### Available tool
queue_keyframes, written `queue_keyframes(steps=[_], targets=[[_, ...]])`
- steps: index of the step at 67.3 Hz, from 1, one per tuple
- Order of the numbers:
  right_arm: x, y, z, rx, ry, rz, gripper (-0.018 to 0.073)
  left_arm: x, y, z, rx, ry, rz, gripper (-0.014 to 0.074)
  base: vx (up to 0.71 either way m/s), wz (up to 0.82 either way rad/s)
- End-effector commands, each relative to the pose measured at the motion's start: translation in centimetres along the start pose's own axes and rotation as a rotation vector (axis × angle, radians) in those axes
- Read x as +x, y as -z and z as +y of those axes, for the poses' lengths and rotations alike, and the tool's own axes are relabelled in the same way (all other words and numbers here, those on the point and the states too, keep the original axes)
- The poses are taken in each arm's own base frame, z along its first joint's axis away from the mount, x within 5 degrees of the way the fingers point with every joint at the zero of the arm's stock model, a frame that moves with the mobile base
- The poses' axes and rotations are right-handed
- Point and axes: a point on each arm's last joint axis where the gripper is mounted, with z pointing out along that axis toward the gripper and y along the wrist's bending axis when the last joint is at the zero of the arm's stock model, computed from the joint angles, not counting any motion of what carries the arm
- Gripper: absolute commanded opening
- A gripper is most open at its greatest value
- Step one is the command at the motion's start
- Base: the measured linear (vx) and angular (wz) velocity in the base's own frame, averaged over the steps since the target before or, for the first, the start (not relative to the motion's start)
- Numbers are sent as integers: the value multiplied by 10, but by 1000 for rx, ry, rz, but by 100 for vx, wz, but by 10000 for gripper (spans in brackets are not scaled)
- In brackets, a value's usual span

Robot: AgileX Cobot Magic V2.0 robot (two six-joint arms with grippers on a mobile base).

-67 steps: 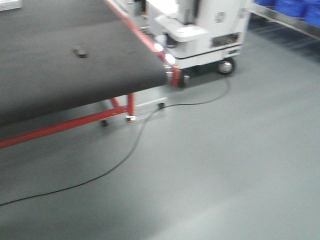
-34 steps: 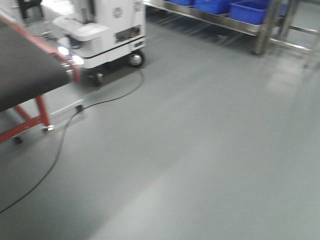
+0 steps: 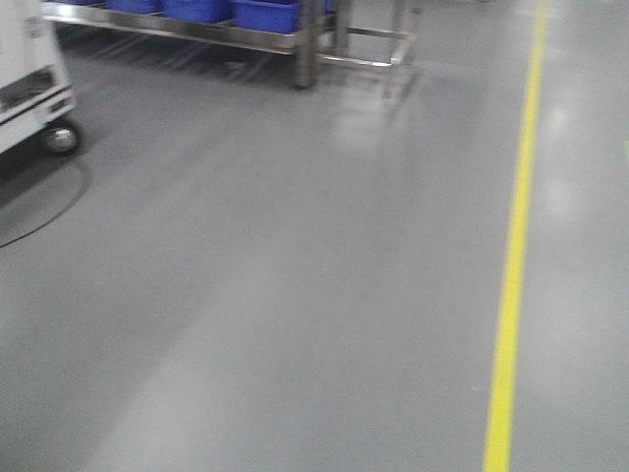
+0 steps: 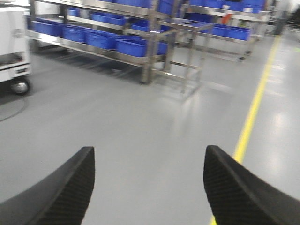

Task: Move and align brake pads A on conveyor
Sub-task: 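Drive the base away from the conveyor along the yellow floor line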

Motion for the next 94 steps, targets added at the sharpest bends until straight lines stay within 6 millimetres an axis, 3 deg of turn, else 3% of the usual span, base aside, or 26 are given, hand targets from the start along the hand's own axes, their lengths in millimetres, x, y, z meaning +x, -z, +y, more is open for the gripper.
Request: queue_keyframes(steps=[1,41,66,94], targets=[[-14,2,-2,21,10,-92,484,-13,1,-2,17,-1,-83,443,-2,-90],[-14,2,-2,21,10,-92,484,-13,1,-2,17,-1,-83,443,5,-77],[-14,2,-2,21,10,-92,484,-13,1,-2,17,-1,-83,443,21,-24],[-14,2,-2,21,10,-92,484,-13,1,-2,17,-1,-83,443,41,15]])
